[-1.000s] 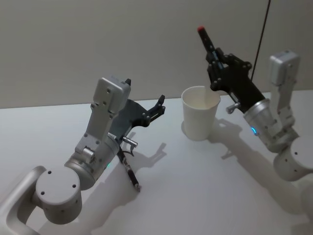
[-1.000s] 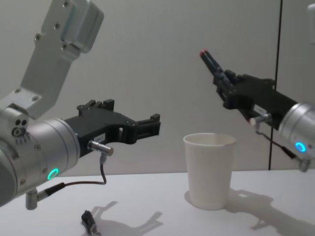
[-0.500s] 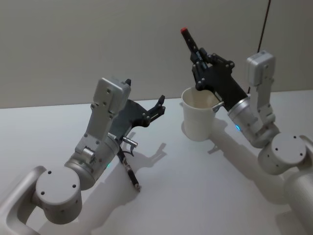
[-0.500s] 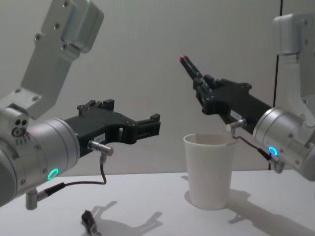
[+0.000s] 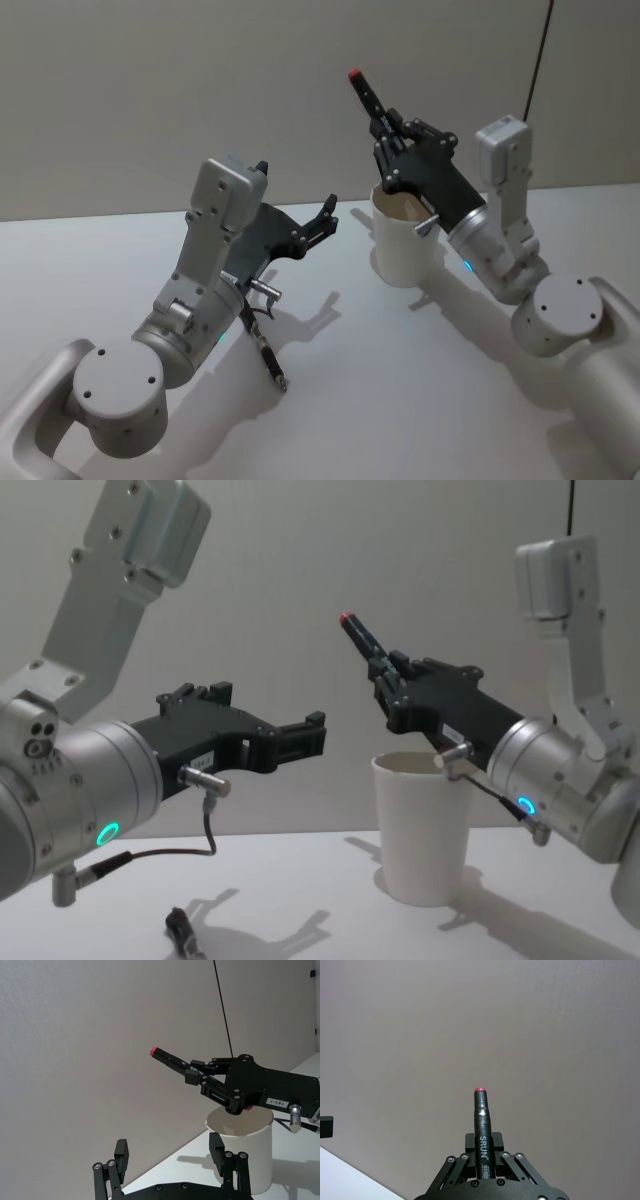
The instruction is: Place the pen into the pen holder.
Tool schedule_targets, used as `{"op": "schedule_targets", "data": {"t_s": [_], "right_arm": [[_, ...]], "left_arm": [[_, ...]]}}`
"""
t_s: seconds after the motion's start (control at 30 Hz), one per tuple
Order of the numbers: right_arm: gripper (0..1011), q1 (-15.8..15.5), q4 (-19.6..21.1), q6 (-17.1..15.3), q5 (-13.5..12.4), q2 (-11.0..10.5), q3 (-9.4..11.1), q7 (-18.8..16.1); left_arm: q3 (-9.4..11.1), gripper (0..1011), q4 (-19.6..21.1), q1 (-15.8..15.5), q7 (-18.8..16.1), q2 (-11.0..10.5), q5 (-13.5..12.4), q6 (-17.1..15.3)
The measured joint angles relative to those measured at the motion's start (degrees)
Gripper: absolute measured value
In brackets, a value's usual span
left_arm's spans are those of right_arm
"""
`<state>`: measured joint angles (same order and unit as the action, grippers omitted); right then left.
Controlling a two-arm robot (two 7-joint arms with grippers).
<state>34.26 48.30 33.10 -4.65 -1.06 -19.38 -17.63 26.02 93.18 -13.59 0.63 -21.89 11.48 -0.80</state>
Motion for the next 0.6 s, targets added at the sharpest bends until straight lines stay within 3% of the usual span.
{"op": "schedule_targets", "data": {"t_s": [0.27, 0.6], "right_arm": [[190, 0.68, -1.77, 1.06, 0.54, 0.45, -0.29, -0.05], [486, 1.14, -2.96, 1.80, 0.87, 0.75, -0.46, -0.06]], "left_arm": [[0.00, 1001, 0.00, 0.00, 0.00, 0.00, 0.00, 0.00], [0.00, 1001, 0.00, 0.00, 0.00, 0.00, 0.00, 0.00]]}}
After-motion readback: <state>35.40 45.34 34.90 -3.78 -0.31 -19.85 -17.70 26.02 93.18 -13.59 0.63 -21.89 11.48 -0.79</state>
